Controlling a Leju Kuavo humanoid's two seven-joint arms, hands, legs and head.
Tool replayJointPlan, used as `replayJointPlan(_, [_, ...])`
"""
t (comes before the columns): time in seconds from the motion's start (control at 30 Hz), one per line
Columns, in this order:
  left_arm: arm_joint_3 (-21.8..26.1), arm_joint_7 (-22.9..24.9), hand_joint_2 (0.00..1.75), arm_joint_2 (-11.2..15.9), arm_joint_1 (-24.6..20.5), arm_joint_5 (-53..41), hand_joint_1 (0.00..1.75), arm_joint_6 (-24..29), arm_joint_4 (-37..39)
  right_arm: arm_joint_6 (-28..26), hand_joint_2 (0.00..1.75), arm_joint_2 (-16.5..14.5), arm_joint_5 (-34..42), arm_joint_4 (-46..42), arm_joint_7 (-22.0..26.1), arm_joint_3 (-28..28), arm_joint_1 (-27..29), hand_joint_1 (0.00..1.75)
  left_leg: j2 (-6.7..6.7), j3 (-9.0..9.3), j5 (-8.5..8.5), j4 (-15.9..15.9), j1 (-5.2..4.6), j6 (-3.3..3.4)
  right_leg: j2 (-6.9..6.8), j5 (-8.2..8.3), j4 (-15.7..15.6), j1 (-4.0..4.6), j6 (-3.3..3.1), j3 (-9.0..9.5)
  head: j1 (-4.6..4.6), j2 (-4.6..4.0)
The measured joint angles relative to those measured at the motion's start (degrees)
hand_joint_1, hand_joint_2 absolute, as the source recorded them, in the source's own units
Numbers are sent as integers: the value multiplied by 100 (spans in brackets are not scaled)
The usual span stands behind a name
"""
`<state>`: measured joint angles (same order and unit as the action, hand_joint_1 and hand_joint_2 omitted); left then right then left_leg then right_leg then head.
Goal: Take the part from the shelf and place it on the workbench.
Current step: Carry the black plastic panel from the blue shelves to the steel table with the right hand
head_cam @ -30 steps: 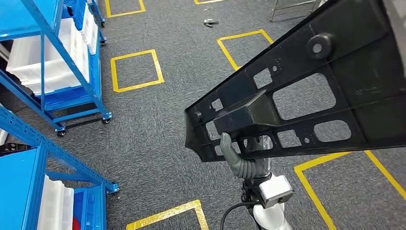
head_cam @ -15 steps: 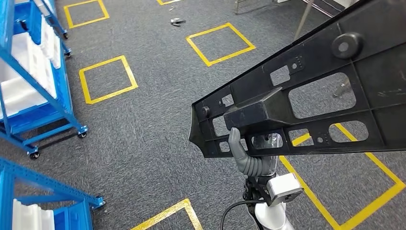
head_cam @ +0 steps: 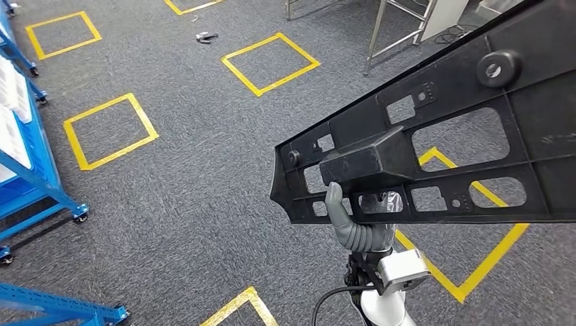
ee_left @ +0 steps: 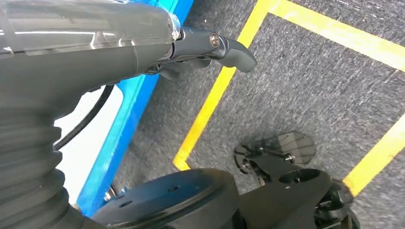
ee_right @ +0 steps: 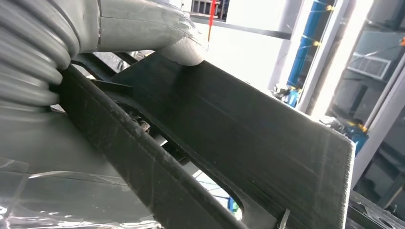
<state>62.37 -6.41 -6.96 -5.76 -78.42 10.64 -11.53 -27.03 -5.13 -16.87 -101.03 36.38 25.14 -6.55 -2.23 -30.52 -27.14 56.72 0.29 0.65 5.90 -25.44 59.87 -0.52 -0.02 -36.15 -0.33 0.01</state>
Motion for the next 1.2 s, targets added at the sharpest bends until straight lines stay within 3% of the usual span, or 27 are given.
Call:
replayJointPlan(0.03, [-3, -4, 175, -2, 5, -2, 0, -3, 1, -14, 175, 2, -21, -10, 4, 0, 1, 168, 76, 14, 32, -53, 11, 34, -133, -116, 156, 14, 23, -74, 8, -1])
replayJointPlan(0.1, [-6, -10, 175, 2, 24, -2, 0, -12, 0, -59, 175, 10, -83, -21, 11, 0, 5, 168, 229, 22, 56, -94, 9, 75, -423, -480, 775, 15, 61, -358, 27, -1])
replayJointPlan(0.13, [-6, -12, 175, 8, 30, -1, 0, -16, -1, -87, 175, 15, -116, -23, 12, 0, 13, 168, 306, 16, 54, -90, 4, 79, -483, -631, 1124, -2, 81, -517, 28, -1])
replayJointPlan(0.17, [-6, -13, 175, 14, 34, 1, 0, -18, -1, -115, 175, 21, -147, -23, 10, 0, 23, 168, 381, 13, 49, -84, 2, 78, -514, -692, 1354, -21, 102, -616, 30, -1])
replayJointPlan(0.2, [-6, -14, 175, 19, 35, 2, 0, -22, -1, -139, 175, 27, -173, -23, 7, 0, 30, 168, 455, 12, 40, -76, 3, 72, -539, -648, 1393, -42, 124, -619, 29, -1])
replayJointPlan(0.27, [-7, -24, 175, 20, 35, 4, 0, -33, -1, -181, 175, 35, -217, -25, -3, 0, 35, 168, 586, 14, 5, -38, 11, 38, -662, -320, 855, -73, 159, -303, 30, -1])
replayJointPlan(0.3, [-8, -31, 175, 20, 36, 6, 0, -38, -1, -198, 175, 37, -236, -26, -13, 0, 33, 168, 638, 13, -24, -7, 4, 6, -805, -193, 481, -60, 161, -94, 32, -1])
replayJointPlan(0.37, [-8, -42, 175, 19, 41, 14, 0, -43, -1, -227, 175, 38, -276, -31, -31, 2, 34, 168, 725, 8, -78, 60, -18, -65, -985, -89, 21, -25, 100, 142, 29, -1])
replayJointPlan(0.4, [-8, -45, 175, 19, 42, 19, 0, -46, -1, -236, 175, 38, -295, -34, -39, 3, 36, 168, 770, 8, -92, 74, -31, -98, -991, -113, -18, 0, 55, 145, 27, -1])
replayJointPlan(0.47, [-9, -50, 175, 18, 38, 35, 0, -55, -1, -245, 175, 38, -320, -45, -50, 4, 42, 168, 829, 20, -121, 89, -20, -159, -859, -92, -27, 3, -33, 122, 27, -1])
replayJointPlan(0.53, [-9, -56, 175, 16, 34, 49, 0, -60, 0, -245, 175, 37, -338, -56, -62, 10, 38, 168, 619, -47, -293, 290, 12, -217, -743, -65, -53, -15, -108, 123, 26, -1])
replayJointPlan(0.6, [-7, -71, 175, 14, 41, 62, 0, -65, 1, -240, 175, 35, -352, -58, -84, 19, 34, 168, 340, -327, -655, 937, 34, -248, -629, -50, -61, -23, -156, 121, 22, -1])
replayJointPlan(0.63, [-5, -80, 175, 12, 38, 67, 0, -69, 1, -237, 175, 34, -357, -57, -99, 21, 36, 168, 291, -509, -823, 1335, 36, -254, -567, -46, -60, -18, -169, 118, 21, -1])
replayJointPlan(0.67, [-4, -89, 175, 8, 31, 69, 0, -73, 1, -233, 175, 35, -359, -55, -116, 22, 39, 168, 276, -646, -904, 1631, 35, -256, -499, -44, -57, -12, -175, 117, 22, -1])
replayJointPlan(0.7, [-4, -95, 175, 5, 23, 69, 0, -75, 1, -230, 175, 35, -361, -54, -131, 22, 41, 168, 272, -696, -872, 1735, 35, -250, -427, -42, -54, -7, -177, 118, 22, -1])
replayJointPlan(0.73, [-4, -92, 175, 2, 16, 67, 0, -77, 1, -224, 175, 36, -361, -54, -144, 22, 42, 168, 261, -643, -731, 1612, 35, -235, -349, -40, -49, -4, -177, 123, 22, -1])
replayJointPlan(0.77, [-4, -86, 175, 1, 19, 66, 0, -77, 1, -217, 175, 36, -361, -54, -153, 22, 42, 168, 221, -499, -515, 1290, 35, -212, -270, -39, -44, -4, -175, 128, 22, -1])
replayJointPlan(0.83, [-3, -75, 175, 0, 39, 65, 0, -77, 1, -202, 175, 36, -361, -54, -161, 22, 40, 168, -26, -172, -178, 531, 40, -151, -128, -26, -30, -9, -149, 117, 25, -1])
replayJointPlan(0.9, [-3, -71, 175, -3, 45, 64, 0, -77, 1, -196, 175, 37, -361, -54, -166, 21, 41, 168, -200, -30, -110, 172, 30, -108, -20, 11, -27, -30, -83, 62, 25, -1])
replayJointPlan(0.97, [-3, -70, 175, -17, 32, 63, 0, -79, 1, -196, 175, 38, -361, -54, -171, 21, 49, 168, -120, -12, -87, 97, 33, -62, 75, 56, -50, -50, 6, 17, 24, -1])
replayJointPlan(1.03, [-3, -69, 175, -40, 30, 61, 0, -79, 1, -198, 175, 41, -361, -56, -173, 22, 53, 168, 13, 12, -21, 6, 56, 10, -66, -38, 67, -31, 71, -55, 44, -1])
replayJointPlan(1.1, [-4, -69, 175, -53, 43, 61, 0, -81, 1, -202, 175, 44, -361, -55, -174, 22, 51, 168, 161, 22, 15, -47, 48, 59, -364, -360, 580, -18, 101, -295, 77, -1])
replayJointPlan(1.17, [-4, -66, 175, -54, 54, 61, 0, -86, 1, -205, 175, 49, -361, -51, -186, 22, 59, 168, 306, 9, 13, -43, 30, 73, -500, -647, 1238, -34, 124, -592, 89, -1])
replayJointPlan(1.2, [-4, -64, 175, -54, 54, 61, 0, -88, 1, -206, 175, 52, -361, -48, -194, 22, 66, 168, 377, 6, 7, -36, 26, 73, -527, -660, 1379, -40, 134, -644, 89, -1])
